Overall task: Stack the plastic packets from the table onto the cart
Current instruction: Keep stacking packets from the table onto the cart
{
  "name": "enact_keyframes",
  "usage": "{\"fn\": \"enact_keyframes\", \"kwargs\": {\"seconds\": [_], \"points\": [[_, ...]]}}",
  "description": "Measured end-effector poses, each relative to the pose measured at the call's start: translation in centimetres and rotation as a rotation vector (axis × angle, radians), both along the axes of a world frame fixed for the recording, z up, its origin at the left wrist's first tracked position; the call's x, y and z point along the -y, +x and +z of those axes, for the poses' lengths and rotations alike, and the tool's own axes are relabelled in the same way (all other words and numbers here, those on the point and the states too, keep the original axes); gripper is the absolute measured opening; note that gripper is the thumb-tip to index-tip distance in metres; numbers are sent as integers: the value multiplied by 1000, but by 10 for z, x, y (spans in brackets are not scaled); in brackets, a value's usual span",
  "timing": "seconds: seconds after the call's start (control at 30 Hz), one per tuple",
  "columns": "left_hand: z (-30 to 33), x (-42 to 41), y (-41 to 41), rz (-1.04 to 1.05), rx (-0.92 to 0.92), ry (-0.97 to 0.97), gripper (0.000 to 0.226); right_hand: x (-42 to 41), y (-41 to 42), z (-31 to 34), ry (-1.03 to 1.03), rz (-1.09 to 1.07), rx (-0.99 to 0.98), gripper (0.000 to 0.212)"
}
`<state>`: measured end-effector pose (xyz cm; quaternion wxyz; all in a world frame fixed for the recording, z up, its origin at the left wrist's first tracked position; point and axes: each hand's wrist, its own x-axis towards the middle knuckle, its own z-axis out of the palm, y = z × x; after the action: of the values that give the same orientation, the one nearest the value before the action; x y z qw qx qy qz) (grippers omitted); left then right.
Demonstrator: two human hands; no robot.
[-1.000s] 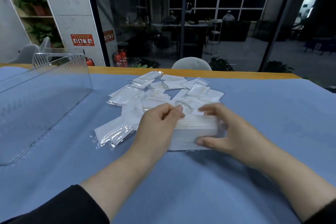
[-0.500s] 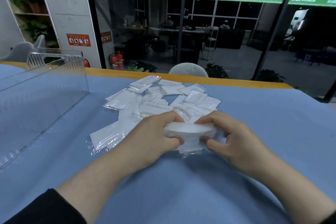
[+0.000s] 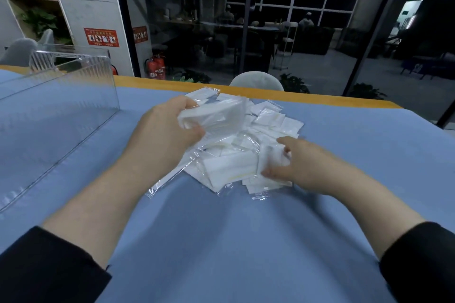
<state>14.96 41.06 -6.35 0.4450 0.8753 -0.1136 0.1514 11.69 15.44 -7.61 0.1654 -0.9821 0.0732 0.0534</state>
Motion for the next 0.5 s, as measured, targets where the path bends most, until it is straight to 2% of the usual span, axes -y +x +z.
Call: {"fn": "enact_keyframes", "kwargs": {"seconds": [0.1,0.33,0.4,0.5], "points": [[-1,0,2,2,-4,-11,19,1,3,-2,-37,-7,-16,98],[-2,3,1,21,-14,-1,21,13,8,-1,151,30,2,96],[-2,1,2,37,-19,22,23,16,11,-2,164,25,31,81],[1,-2,4,57,-8,6,25,20,10,-4,182,33,91,34]]}}
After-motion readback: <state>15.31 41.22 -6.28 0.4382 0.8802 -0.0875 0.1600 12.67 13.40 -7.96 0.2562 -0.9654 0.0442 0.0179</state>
